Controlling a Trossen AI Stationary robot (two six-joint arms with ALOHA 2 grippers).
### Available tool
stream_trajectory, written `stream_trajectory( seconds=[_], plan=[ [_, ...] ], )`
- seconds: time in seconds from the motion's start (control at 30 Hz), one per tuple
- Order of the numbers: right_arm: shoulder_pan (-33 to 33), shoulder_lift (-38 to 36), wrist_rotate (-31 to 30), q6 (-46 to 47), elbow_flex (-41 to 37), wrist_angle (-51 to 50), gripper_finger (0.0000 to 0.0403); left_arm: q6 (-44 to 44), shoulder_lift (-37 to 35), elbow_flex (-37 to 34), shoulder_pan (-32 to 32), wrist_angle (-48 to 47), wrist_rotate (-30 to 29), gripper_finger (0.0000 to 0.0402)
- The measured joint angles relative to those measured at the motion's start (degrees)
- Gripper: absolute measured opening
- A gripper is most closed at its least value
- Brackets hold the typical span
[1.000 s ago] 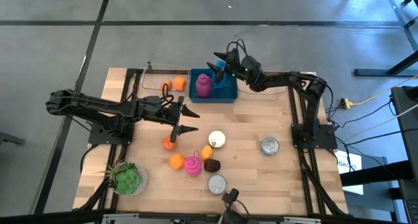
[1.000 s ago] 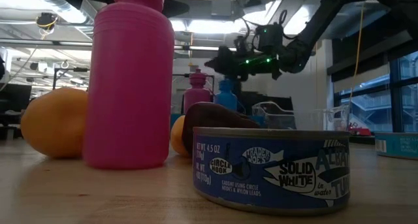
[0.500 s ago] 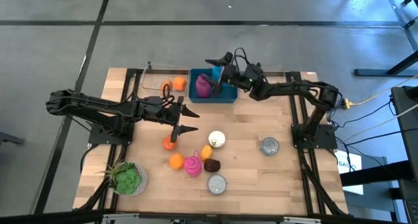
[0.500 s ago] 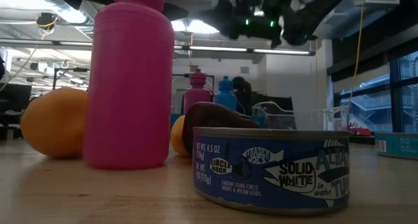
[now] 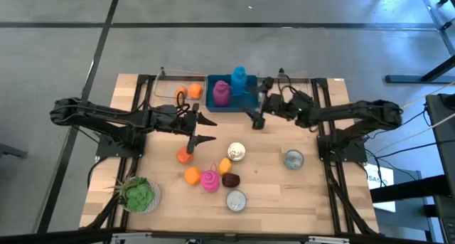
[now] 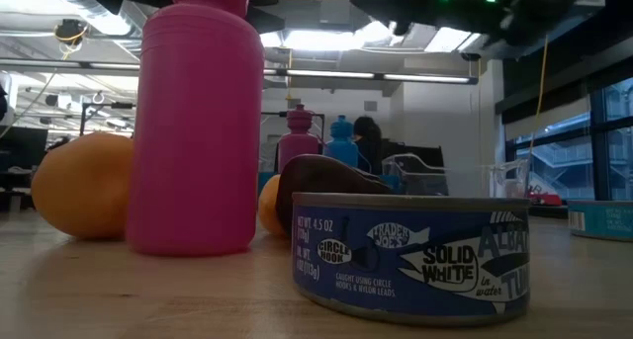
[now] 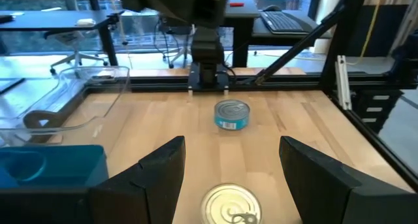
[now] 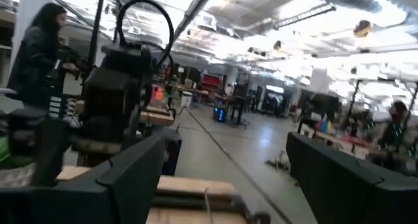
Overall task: Pick & Place Food Item
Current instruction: Put the pink water bottle into the blue bin
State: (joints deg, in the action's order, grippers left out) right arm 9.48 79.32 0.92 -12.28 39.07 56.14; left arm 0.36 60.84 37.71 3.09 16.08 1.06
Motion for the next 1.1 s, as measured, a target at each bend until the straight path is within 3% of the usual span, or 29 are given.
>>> stream_trajectory(
  seconds=[0.2,0.37,0.53,0.77,0.93,1.1],
  plan=[
    [-4.0,-6.5,-4.4,5.3,-9.0,-0.6,0.0323,-0.2,0.0,0.0,0.0,0.0,0.0,0.024],
    [-6.6,-8.0,0.2,13.1,-13.0,-1.0,0.0323,-1.9,0.0,0.0,0.0,0.0,0.0,0.024],
    [-8.7,-6.7,3.1,19.2,-13.2,-1.1,0.0323,-4.1,0.0,0.0,0.0,0.0,0.0,0.024],
    [-9.4,-4.2,-1.4,26.7,-12.4,0.4,0.0323,-3.8,0.3,0.0,0.0,-0.1,-3.1,0.024],
    [-11.5,-1.4,4.0,25.6,-9.5,0.4,0.0323,-5.5,1.4,0.0,-1.2,-2.2,-3.1,0.024],
    [-17.3,1.6,4.5,20.7,-7.2,-0.1,0.0323,-5.6,0.6,0.0,-5.6,-2.7,-3.0,0.024]
  ],
)
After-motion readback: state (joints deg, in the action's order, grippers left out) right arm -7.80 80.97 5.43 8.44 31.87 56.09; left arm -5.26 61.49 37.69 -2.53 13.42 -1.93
